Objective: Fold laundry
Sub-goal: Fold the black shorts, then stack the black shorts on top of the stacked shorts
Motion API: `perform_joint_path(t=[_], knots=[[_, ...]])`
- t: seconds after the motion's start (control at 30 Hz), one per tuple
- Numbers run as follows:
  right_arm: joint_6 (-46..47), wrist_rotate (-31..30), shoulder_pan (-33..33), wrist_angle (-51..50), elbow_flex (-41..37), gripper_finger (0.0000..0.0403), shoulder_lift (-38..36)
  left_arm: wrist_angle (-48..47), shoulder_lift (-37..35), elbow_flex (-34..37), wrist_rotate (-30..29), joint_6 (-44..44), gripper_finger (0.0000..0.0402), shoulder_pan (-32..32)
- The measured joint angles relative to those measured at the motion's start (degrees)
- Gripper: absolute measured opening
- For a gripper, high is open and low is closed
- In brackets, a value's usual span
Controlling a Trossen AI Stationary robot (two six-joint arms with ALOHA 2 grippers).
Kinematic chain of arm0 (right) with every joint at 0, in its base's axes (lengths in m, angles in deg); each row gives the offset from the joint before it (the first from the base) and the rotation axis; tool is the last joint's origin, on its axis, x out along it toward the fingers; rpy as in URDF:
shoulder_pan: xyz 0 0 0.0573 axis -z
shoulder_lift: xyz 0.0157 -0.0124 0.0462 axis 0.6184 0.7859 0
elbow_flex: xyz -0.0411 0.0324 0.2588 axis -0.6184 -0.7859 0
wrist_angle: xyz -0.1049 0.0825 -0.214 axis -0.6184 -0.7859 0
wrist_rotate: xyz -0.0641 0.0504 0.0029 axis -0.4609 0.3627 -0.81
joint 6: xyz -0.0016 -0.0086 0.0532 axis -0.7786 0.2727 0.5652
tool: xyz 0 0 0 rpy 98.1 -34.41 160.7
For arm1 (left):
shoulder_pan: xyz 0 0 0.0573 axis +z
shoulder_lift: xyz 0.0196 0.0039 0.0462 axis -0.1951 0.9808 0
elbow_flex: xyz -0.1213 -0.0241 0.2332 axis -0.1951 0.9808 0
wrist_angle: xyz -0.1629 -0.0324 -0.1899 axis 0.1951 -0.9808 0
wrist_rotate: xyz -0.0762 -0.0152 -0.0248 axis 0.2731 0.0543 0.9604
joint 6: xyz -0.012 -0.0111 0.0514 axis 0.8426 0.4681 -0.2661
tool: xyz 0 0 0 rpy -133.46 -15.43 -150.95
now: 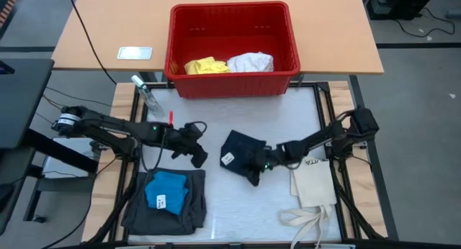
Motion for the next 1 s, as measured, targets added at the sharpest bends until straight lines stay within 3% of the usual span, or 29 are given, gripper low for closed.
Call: perform_joint_path(t=[0.17, 0.3, 0.47, 0.7, 0.87, 1.0], knots=[[6.7, -1.9, -5.4, -1.5, 4.6, 0.0135, -1.4, 25.0, 0.5, 12.9, 0.7, 5.0, 0.0234, 0.5], [11.9, -6.8, -7.0, -2.9, 6.8, 0.0172, -2.2, 37.5, 3.7, 18.2, 0.3, 7.3, 0.0252, 3.5], [17.2, -7.9, -6.6, -6.1, 7.1, 0.0209, -4.6, 43.7, 11.6, 17.4, 1.6, 6.3, 0.0299, 6.3], [21.1, -11.0, -6.2, -20.1, 7.1, 0.0205, -12.0, 46.9, 21.2, 11.1, 4.1, 2.5, 0.0358, 7.6], [27.4, -13.1, -7.9, -32.3, 7.2, 0.0202, -18.9, 47.0, 27.6, 7.8, 4.3, 2.4, 0.0374, 8.1], [32.2, -16.4, -11.3, -35.5, 7.1, 0.0201, -21.3, 47.9, 32.4, 5.4, 3.9, 1.7, 0.0373, 8.7]])
